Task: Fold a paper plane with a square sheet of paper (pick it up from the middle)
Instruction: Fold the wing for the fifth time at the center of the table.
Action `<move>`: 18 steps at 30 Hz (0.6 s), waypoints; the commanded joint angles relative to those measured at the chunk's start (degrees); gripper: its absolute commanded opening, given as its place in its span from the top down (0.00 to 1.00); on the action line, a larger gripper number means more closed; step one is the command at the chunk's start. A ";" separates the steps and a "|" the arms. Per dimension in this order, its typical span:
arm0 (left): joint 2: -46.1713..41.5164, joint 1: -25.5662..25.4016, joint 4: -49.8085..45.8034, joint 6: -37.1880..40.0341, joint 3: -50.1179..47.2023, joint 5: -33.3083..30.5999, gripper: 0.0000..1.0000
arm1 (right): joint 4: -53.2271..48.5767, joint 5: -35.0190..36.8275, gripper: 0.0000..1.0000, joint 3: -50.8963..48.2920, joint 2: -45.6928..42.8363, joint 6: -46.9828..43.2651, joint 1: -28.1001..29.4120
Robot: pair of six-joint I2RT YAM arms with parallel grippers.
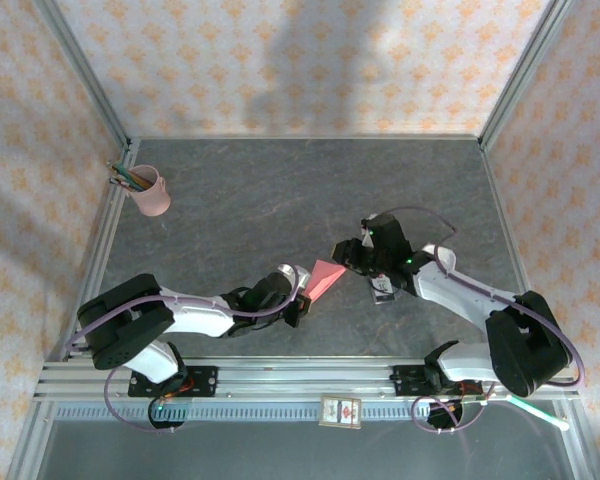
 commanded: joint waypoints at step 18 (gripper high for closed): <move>4.10 4.34 18.29 -17.46 -7.21 13.26 1.00 | 0.10 0.96 0.52 -1.19 -2.54 -10.13 -0.09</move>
